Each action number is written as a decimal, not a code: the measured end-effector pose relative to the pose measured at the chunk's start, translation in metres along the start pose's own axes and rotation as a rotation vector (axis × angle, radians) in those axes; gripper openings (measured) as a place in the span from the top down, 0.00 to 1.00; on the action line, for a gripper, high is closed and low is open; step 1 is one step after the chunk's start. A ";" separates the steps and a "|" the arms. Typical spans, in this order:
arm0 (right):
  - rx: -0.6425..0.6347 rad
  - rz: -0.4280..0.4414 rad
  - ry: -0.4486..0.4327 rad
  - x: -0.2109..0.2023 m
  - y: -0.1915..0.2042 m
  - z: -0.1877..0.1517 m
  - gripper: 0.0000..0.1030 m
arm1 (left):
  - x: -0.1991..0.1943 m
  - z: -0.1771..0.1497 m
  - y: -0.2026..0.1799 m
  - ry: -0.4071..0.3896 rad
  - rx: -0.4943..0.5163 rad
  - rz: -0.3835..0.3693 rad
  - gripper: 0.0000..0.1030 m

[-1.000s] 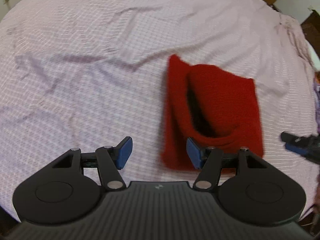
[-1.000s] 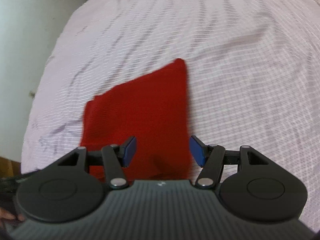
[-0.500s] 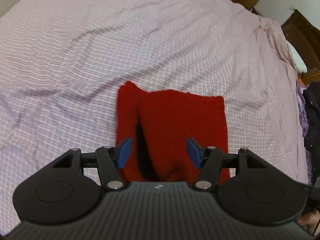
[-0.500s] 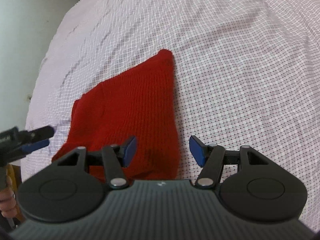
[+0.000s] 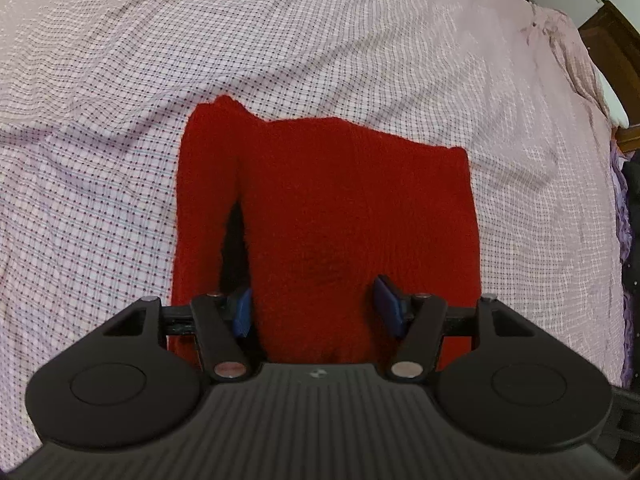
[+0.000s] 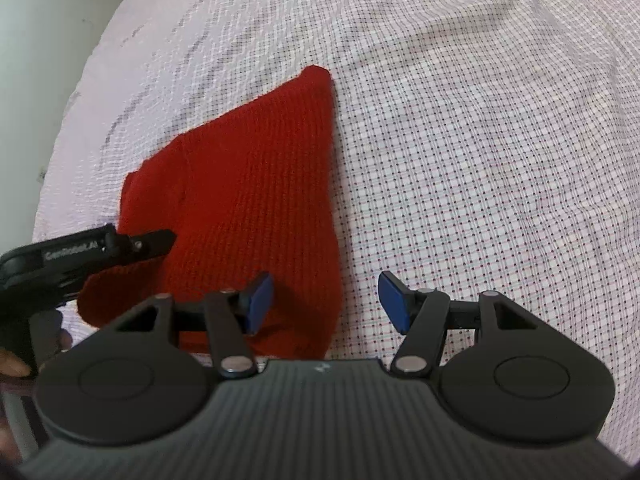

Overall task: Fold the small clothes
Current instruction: 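Move the left gripper to the opposite side edge and grasp it, then fold that side inward over the bundle, open left gripper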

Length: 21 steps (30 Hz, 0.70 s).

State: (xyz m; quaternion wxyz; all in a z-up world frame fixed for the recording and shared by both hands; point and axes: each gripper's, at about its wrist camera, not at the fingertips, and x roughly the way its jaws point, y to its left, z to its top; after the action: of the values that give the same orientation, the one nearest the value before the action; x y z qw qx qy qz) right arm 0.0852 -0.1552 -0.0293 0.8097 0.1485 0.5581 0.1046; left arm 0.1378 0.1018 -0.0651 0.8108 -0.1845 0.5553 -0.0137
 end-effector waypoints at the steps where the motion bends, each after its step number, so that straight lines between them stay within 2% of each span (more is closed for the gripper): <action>1: 0.006 -0.001 -0.001 0.000 -0.001 -0.001 0.41 | 0.002 0.001 0.001 -0.001 -0.002 -0.004 0.36; 2: 0.012 -0.003 -0.002 0.000 -0.001 -0.001 0.41 | 0.003 0.001 0.002 -0.004 -0.004 -0.011 0.39; 4: 0.021 -0.008 -0.004 0.000 -0.002 -0.002 0.41 | 0.002 0.002 0.003 -0.020 -0.001 -0.042 0.57; 5: 0.025 -0.010 -0.005 -0.001 -0.003 -0.002 0.41 | 0.002 0.002 0.003 -0.023 -0.003 -0.060 0.69; 8: 0.032 -0.017 -0.008 -0.001 -0.003 -0.003 0.41 | -0.005 0.002 0.007 -0.042 -0.006 -0.099 0.80; 14: 0.026 -0.008 -0.030 -0.010 0.001 -0.001 0.41 | -0.054 -0.005 0.020 -0.116 -0.005 -0.152 0.83; 18: -0.003 0.008 -0.064 -0.017 0.010 0.001 0.41 | -0.079 -0.012 0.041 -0.149 -0.015 -0.112 0.83; 21: -0.016 0.044 -0.085 -0.017 0.018 0.002 0.41 | -0.079 -0.011 0.061 -0.145 -0.032 -0.067 0.83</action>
State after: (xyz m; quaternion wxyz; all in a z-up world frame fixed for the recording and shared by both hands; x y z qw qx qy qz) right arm 0.0813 -0.1447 -0.0076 0.8313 0.1585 0.5190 0.1205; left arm 0.0861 0.1736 -0.0176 0.8451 -0.2163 0.4887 -0.0184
